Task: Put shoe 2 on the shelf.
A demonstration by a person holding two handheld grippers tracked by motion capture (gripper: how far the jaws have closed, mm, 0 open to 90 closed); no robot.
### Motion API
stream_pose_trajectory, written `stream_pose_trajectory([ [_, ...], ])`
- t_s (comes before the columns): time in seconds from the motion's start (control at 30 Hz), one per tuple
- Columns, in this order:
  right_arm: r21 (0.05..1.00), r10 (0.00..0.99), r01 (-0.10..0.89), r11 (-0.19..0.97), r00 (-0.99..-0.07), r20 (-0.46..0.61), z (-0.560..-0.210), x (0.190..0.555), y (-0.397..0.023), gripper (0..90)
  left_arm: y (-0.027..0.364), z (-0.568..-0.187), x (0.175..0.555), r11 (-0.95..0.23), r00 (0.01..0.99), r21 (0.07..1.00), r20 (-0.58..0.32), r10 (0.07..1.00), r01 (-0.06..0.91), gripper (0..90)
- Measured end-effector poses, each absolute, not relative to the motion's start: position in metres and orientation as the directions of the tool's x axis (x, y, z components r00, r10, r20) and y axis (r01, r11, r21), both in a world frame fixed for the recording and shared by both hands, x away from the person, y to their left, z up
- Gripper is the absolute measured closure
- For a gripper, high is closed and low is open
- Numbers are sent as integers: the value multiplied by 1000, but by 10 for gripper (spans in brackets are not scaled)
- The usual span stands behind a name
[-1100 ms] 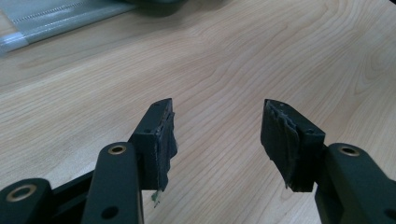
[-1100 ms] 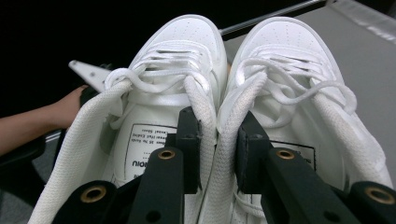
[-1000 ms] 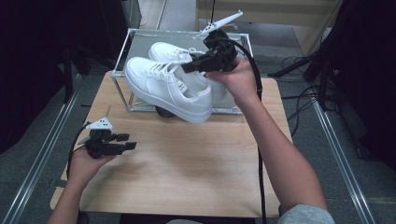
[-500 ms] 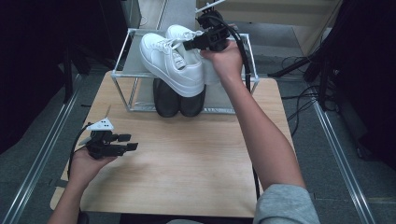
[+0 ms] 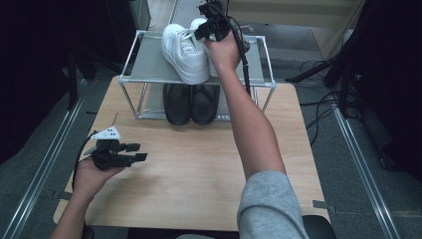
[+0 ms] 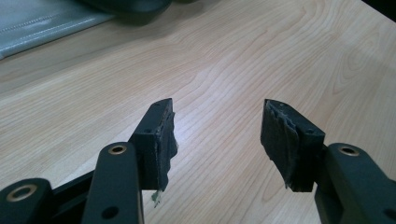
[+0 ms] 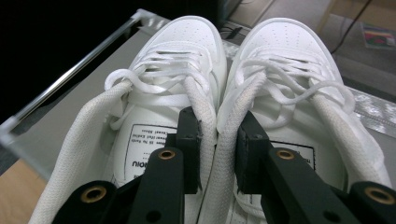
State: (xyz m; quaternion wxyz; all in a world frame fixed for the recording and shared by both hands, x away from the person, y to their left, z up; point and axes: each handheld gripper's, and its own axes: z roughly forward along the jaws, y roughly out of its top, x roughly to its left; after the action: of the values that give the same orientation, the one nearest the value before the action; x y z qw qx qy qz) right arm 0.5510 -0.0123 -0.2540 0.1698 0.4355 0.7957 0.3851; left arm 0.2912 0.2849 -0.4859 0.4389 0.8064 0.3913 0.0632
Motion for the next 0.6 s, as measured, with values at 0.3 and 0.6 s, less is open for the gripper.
stream_pose_trajectory([
  [0.3,738,882,607,296,-470,33,-264,564,7,762,281,-486,291,-318,698,756,-244,673,572,451],
  [0.6,719,908,647,253,-416,56,-261,560,21,757,281,-486,292,-320,697,754,-246,674,574,451],
])
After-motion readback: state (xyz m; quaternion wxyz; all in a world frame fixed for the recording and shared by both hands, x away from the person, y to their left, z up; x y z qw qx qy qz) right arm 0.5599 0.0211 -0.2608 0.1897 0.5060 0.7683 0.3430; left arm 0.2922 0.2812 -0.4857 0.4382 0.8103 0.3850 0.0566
